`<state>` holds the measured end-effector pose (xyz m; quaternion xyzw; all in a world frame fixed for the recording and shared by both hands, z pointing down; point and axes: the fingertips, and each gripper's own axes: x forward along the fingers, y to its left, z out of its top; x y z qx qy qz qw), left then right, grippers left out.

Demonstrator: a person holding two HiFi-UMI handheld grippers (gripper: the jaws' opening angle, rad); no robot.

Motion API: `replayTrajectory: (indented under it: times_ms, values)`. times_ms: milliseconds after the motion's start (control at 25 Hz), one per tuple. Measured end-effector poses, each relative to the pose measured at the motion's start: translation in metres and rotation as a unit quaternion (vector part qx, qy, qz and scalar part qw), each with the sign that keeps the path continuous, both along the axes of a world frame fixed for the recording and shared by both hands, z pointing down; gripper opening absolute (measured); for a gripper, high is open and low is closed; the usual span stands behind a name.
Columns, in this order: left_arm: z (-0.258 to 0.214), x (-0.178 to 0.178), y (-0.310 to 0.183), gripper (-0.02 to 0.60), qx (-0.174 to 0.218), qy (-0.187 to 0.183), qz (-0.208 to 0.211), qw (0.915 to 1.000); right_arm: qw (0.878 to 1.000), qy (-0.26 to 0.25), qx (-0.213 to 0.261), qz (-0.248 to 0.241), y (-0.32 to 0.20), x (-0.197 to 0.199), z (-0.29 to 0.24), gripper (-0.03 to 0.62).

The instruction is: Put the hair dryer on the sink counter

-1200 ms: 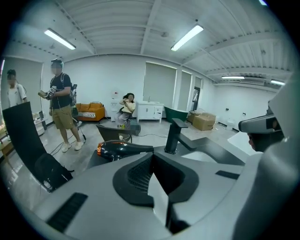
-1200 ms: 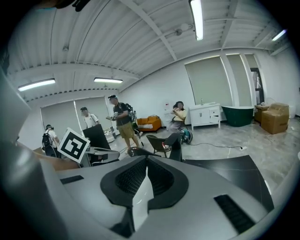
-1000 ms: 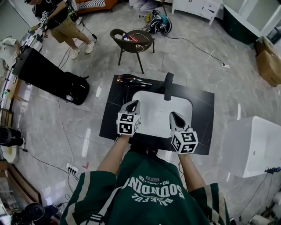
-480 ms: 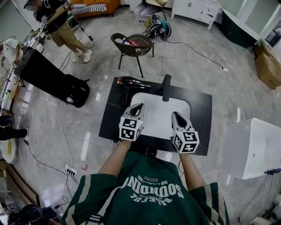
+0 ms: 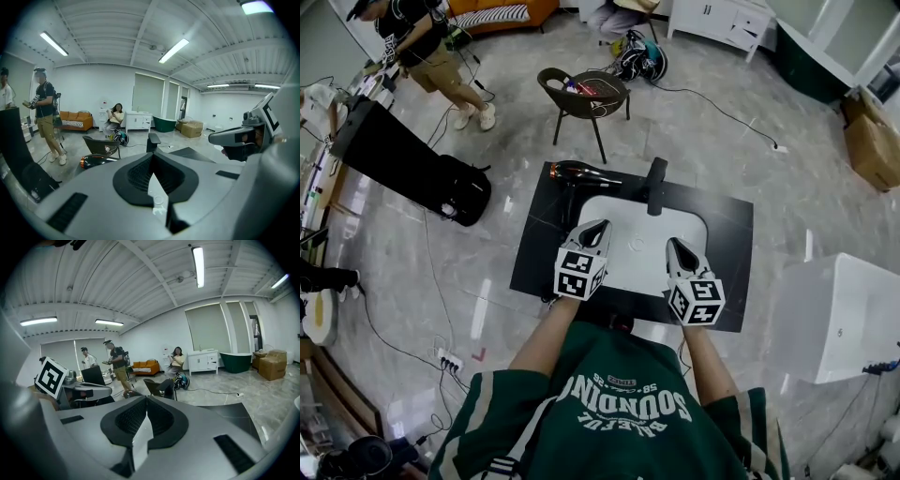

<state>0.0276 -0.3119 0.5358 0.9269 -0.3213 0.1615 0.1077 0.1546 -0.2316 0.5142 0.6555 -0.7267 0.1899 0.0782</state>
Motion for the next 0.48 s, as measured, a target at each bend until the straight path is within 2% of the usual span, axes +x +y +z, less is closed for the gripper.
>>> replayTrajectory:
  times_ms: [480]
  values:
    - [0.0064,0.0023,0.0019,0.011,-0.007,-0.002,0.010,0.9999,1.000,0.002,-0.006,-0.007,0.0009,-0.0032,0.0045,0.043]
